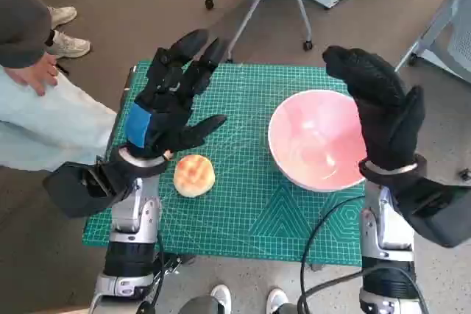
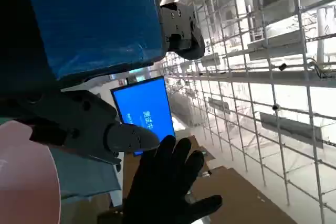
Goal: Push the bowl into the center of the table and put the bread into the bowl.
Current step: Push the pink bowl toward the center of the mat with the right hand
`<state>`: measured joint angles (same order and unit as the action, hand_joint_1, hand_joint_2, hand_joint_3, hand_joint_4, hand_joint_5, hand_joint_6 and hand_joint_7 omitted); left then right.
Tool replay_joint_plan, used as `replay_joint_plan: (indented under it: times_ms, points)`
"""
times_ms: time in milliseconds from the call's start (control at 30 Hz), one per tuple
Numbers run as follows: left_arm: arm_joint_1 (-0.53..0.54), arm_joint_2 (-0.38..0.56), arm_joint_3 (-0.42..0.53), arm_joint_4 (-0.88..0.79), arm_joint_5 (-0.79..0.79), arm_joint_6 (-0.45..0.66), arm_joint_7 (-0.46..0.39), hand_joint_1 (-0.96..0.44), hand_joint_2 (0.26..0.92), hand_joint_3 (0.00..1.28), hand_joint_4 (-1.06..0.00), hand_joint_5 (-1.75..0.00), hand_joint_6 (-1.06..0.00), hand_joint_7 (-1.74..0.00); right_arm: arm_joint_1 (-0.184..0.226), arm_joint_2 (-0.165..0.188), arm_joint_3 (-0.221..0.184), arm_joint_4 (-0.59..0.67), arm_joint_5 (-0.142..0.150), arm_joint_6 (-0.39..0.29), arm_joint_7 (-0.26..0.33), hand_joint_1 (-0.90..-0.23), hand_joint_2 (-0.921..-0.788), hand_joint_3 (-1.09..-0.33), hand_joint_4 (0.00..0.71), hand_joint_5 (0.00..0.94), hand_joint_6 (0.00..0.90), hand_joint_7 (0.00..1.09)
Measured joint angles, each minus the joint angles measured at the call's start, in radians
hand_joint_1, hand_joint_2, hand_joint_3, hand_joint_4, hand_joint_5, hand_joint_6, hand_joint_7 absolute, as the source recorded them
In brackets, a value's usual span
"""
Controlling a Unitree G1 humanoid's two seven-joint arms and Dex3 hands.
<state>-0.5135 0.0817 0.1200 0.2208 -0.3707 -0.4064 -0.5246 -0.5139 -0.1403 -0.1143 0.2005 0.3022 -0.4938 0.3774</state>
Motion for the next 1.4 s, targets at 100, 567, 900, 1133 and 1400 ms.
replay_joint_plan:
  times_ms: [100, 567, 900, 1133, 1400]
  points:
    - [0.000, 0.000, 0.000, 0.000, 0.000, 0.000, 0.000, -0.16, 0.874, 0.31, -0.23, -0.01, 0.00, -0.60, 0.000, 0.000, 0.000, 0.000, 0.000, 0.000, 0.000, -0.691, -0.921, -0.799, 0.185, 0.001, 0.027, 0.60]
    - [0.000, 0.000, 0.001, 0.002, 0.000, 0.000, -0.003, -0.16, 0.877, 0.31, -0.23, 0.00, 0.00, -0.60, 0.000, 0.000, -0.001, 0.000, 0.006, 0.000, 0.000, -0.691, -0.921, -0.797, 0.187, 0.001, 0.030, 0.60]
    - [0.000, 0.000, 0.001, 0.003, 0.000, 0.002, -0.006, -0.16, 0.878, 0.31, -0.23, -0.01, 0.00, -0.60, 0.000, 0.000, -0.001, -0.004, 0.009, 0.004, 0.000, -0.691, -0.921, -0.797, 0.187, 0.001, 0.030, 0.60]
    - [0.000, -0.001, 0.000, 0.003, 0.000, 0.005, -0.007, -0.16, 0.879, 0.30, -0.24, -0.01, 0.00, -0.60, 0.000, -0.011, -0.030, 0.017, 0.018, -0.012, 0.009, -0.685, -0.921, -0.762, 0.213, 0.005, 0.086, 0.52]
    - [0.000, -0.001, 0.005, 0.003, -0.003, 0.008, -0.008, -0.17, 0.879, 0.30, -0.24, -0.01, 0.00, -0.61, -0.029, -0.077, -0.156, 0.226, -0.015, -0.143, -0.052, -0.669, -0.921, -0.766, 0.206, 0.001, 0.137, 0.43]
